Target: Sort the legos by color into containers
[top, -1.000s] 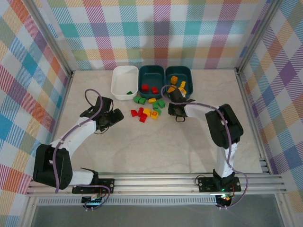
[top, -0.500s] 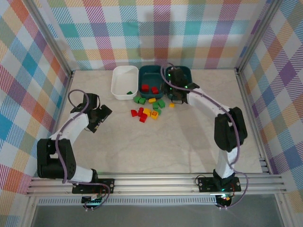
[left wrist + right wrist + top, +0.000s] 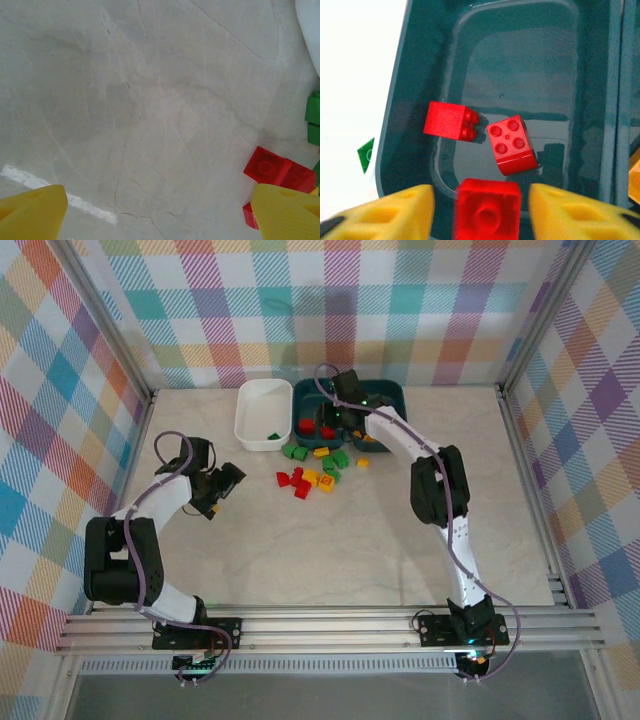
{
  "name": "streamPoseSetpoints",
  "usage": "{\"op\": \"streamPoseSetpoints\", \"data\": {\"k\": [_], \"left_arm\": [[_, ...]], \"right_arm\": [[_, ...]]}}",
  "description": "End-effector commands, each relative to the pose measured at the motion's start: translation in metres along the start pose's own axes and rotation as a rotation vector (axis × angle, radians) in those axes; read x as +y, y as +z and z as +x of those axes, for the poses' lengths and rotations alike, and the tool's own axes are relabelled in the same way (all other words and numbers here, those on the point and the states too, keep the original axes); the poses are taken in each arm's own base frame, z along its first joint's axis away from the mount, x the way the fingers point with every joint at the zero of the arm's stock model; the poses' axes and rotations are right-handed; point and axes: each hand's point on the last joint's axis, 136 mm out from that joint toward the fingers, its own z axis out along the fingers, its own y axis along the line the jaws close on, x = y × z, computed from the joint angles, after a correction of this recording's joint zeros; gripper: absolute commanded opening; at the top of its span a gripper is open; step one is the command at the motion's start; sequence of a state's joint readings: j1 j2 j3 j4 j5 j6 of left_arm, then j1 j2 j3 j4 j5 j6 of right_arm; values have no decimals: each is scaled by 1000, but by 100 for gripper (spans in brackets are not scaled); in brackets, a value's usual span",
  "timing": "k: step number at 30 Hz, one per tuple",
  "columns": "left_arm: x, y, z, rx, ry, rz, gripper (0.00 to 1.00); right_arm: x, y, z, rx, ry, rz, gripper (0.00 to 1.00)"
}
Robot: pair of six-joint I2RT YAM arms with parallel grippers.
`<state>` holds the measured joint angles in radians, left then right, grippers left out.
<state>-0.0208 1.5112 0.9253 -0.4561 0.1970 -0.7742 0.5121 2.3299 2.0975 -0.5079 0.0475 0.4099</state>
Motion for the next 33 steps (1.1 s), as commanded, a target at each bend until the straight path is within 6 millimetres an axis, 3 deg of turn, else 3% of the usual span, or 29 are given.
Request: {"op": "streamPoseSetpoints", "data": {"k": [1, 4, 6, 12, 18, 24, 33], "left_arm": [[-15, -1, -2, 15, 1, 63, 94], [-26, 0, 4, 18, 38, 79, 94], [-36, 1, 10, 21, 75, 84, 93], [-72, -1, 32, 25, 227, 107, 90], [-104, 2, 54, 32, 361, 106, 90], [-121, 8, 68, 54, 389, 143, 87], [-127, 2, 73, 51, 402, 140, 87]], "right_arm": [[10, -22, -11, -5, -23, -11, 61], [6, -46, -15, -51, -32, 13, 63], [-7, -61, -8, -76, -30, 57, 63], [-62, -84, 53, -61, 52, 215, 62], [-87, -63, 93, 48, 143, 231, 59], [-105, -45, 99, 71, 200, 258, 59], [-104, -17, 107, 131, 180, 231, 60]]}}
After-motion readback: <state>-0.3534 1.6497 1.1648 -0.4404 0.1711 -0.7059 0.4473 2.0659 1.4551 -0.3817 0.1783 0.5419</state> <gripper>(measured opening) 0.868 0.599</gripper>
